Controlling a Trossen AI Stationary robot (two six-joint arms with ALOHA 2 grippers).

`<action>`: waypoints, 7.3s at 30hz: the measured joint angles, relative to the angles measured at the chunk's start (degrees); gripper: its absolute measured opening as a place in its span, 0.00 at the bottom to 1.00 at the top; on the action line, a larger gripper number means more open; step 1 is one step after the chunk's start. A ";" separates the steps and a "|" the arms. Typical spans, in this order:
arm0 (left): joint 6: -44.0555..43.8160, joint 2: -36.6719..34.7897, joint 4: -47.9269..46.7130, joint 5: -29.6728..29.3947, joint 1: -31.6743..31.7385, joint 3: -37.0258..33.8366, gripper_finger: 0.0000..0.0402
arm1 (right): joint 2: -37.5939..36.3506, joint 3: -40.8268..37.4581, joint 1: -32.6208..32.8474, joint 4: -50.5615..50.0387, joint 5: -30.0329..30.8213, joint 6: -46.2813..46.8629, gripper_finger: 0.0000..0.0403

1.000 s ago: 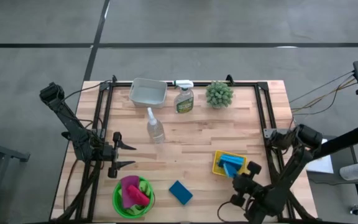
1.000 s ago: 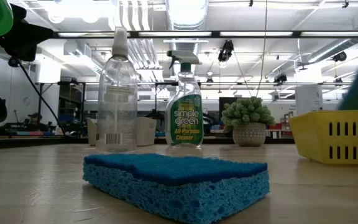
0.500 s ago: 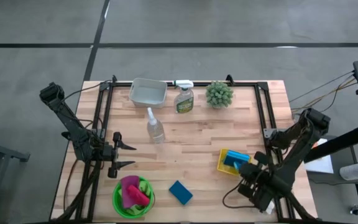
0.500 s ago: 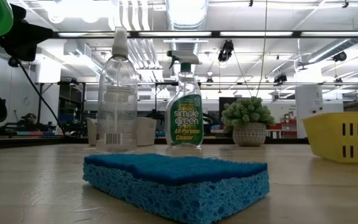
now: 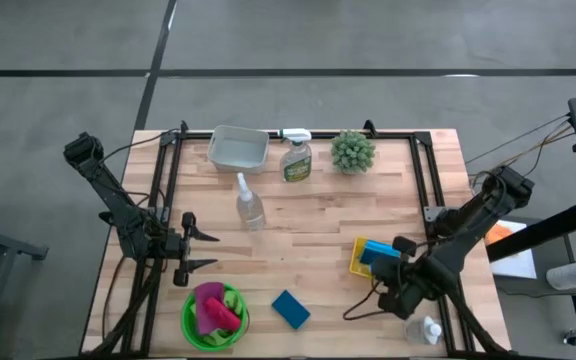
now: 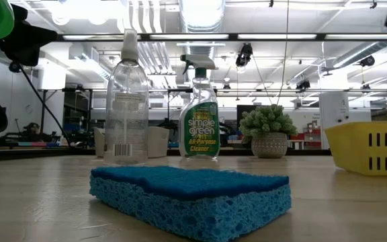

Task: Pick & Place Kitchen Items
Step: Put the blue sponge into the yellow bin

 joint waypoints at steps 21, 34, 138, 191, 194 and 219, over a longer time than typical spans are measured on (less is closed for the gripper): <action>-0.22 -0.01 0.02 0.39 0.00 0.00 0.63 | 0.00 -0.04 -15.74 -0.61 -16.06 -16.93 0.04; -0.22 0.01 0.00 0.37 0.00 0.00 0.63 | 0.00 1.96 -24.95 -5.57 -24.51 -25.37 0.04; -1.05 -0.01 -1.49 0.35 0.02 0.00 0.63 | 16.52 7.34 -18.94 42.95 -12.31 -40.12 0.71; -1.05 -0.01 -1.49 0.26 0.02 0.00 0.63 | 39.94 24.01 -17.01 39.10 -12.43 -37.03 0.05; -1.05 -0.01 -1.49 0.26 0.02 0.00 0.63 | 38.50 24.22 -16.19 39.03 -7.72 -37.77 0.05; -0.86 -0.03 -1.38 0.26 0.02 0.00 0.63 | 30.84 3.27 -11.17 95.69 14.90 -61.79 0.04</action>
